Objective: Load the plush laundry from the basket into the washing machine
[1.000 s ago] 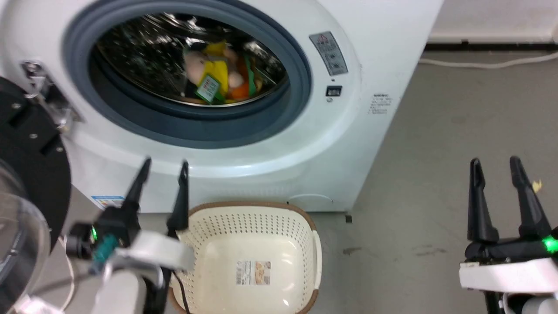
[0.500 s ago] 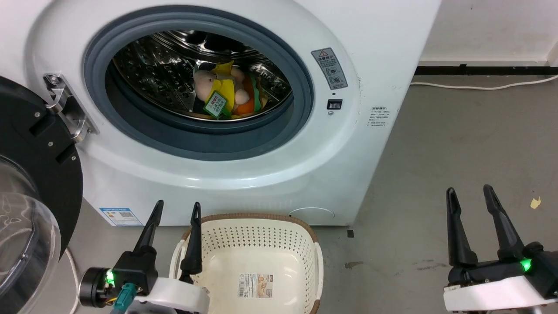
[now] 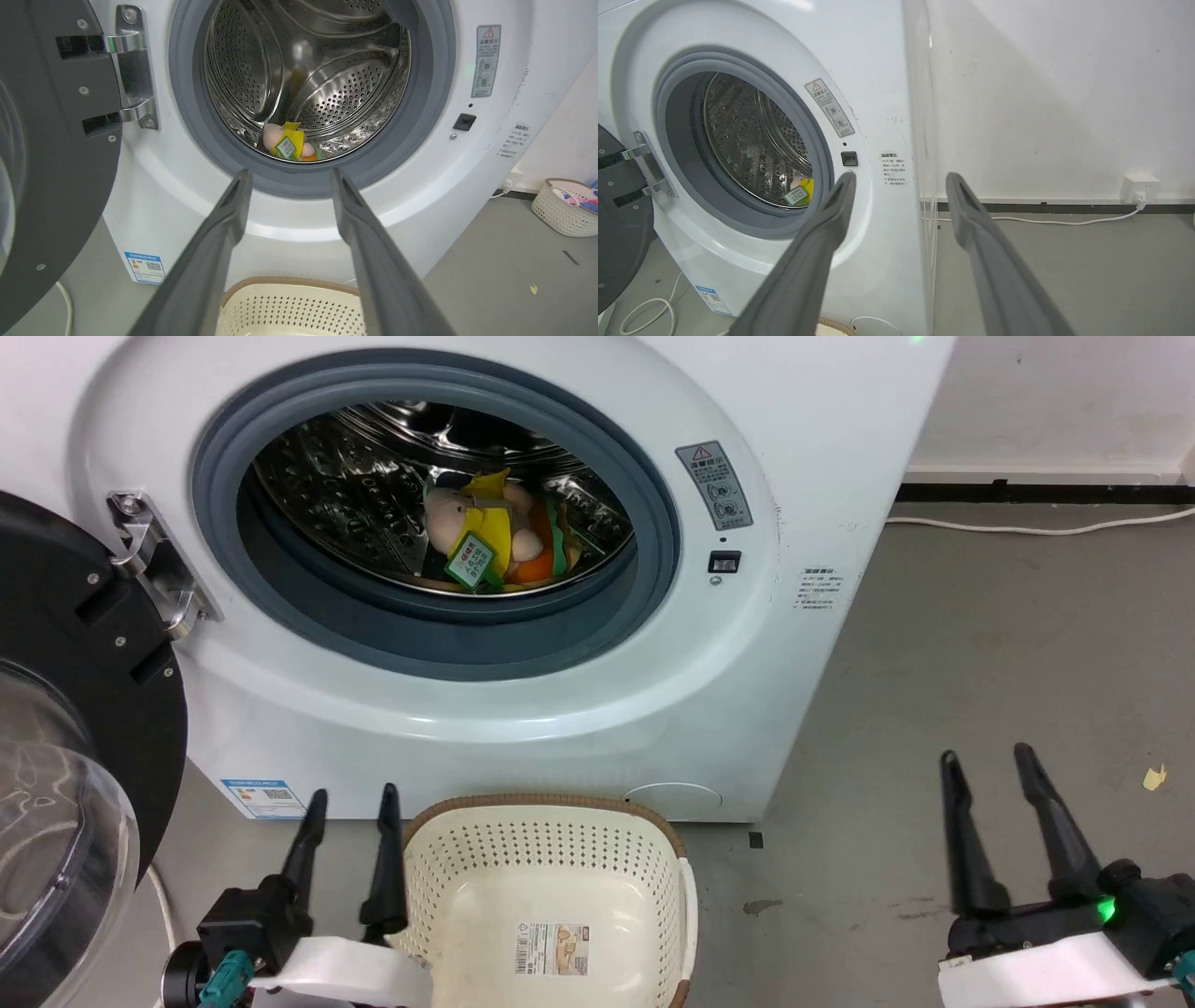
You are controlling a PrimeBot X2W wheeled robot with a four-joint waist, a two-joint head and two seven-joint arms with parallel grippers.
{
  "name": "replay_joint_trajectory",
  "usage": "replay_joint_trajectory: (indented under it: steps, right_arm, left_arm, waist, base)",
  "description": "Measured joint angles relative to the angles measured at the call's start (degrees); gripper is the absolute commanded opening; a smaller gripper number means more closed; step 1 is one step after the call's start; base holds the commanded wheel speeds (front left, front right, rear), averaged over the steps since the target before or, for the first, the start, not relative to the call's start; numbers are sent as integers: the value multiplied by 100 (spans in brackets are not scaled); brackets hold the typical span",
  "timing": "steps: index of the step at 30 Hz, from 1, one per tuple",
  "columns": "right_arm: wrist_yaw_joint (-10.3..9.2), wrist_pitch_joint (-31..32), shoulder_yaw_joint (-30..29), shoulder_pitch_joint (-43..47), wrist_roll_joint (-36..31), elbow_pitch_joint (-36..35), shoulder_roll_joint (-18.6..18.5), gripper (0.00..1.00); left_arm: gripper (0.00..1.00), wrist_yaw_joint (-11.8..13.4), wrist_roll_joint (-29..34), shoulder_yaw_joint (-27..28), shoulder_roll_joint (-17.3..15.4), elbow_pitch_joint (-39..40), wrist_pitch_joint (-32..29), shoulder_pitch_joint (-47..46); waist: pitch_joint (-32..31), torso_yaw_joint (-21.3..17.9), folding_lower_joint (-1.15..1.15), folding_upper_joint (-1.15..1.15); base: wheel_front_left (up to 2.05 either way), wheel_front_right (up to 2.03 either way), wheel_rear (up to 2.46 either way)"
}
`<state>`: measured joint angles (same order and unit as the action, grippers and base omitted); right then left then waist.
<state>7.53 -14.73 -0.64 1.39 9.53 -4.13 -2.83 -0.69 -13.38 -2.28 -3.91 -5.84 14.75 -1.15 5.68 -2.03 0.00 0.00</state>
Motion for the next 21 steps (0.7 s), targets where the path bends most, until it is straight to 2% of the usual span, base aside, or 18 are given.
replay_joint_trajectory:
  steps: [21]
  right_arm:
    - [1, 187, -1, -5, -80, 31, 1, 0]
  left_arm:
    - [0, 2, 126, -3, -9, 48, -191, -1]
  waist:
    - [-77, 27, 0, 0]
  base:
    - [0, 0, 0]
